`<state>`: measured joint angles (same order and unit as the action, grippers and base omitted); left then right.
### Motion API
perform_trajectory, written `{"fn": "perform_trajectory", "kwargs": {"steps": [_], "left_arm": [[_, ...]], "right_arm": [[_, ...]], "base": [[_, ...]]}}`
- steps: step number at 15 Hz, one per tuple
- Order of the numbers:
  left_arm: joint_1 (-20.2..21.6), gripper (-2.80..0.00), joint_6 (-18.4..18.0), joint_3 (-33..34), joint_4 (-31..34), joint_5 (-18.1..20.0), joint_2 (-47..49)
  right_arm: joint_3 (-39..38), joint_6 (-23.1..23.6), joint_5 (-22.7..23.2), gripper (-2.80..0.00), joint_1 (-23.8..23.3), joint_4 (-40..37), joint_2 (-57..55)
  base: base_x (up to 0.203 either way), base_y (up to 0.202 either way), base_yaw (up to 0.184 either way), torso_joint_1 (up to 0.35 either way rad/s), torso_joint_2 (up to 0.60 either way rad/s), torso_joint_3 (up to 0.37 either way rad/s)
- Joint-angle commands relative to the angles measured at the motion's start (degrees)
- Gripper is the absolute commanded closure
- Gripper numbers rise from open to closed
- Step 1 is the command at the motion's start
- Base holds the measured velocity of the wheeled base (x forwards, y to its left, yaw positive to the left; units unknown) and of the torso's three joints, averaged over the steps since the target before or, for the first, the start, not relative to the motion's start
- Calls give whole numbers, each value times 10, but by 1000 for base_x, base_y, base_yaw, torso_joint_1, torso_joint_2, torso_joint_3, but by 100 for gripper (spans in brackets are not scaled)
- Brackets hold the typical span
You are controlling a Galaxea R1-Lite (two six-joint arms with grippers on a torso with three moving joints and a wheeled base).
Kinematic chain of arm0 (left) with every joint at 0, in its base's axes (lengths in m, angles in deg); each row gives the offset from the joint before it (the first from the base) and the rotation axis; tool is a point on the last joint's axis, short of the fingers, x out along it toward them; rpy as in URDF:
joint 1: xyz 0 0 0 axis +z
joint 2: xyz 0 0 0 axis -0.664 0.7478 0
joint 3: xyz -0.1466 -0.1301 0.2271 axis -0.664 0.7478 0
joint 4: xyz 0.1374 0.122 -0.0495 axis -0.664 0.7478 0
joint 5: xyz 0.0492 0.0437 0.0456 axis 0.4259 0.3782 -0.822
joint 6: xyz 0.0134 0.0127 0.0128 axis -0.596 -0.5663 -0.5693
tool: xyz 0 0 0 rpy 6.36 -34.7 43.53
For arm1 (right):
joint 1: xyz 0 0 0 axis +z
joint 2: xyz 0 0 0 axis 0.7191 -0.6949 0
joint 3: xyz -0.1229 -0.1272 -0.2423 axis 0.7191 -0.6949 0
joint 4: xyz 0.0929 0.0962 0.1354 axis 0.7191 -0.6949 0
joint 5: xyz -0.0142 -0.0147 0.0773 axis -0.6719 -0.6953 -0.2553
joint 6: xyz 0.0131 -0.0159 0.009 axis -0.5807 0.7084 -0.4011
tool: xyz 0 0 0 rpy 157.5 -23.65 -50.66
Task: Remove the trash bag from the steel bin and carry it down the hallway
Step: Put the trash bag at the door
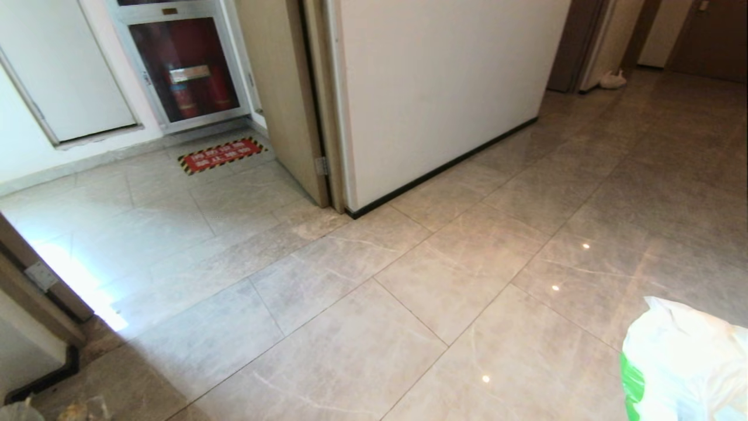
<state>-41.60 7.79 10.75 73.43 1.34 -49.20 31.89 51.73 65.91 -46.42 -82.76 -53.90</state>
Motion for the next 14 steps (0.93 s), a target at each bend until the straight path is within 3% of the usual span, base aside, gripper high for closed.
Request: {"fn": "perform_trajectory", "kwargs": {"steps": [1,7,14], "left_arm": [[0,0,0,0,0,0,0],[0,0,-2,0,0,0,0],[0,0,0,0,0,0,0]], "right_arm": [[0,0,0,0,0,1,0],[0,0,0,0,0,0,0],[0,0,0,0,0,0,0]], "base": [[0,11,-172,-2,4,2],[0,7,-146,2,1,2],[0,0,0,0,0,0]]}}
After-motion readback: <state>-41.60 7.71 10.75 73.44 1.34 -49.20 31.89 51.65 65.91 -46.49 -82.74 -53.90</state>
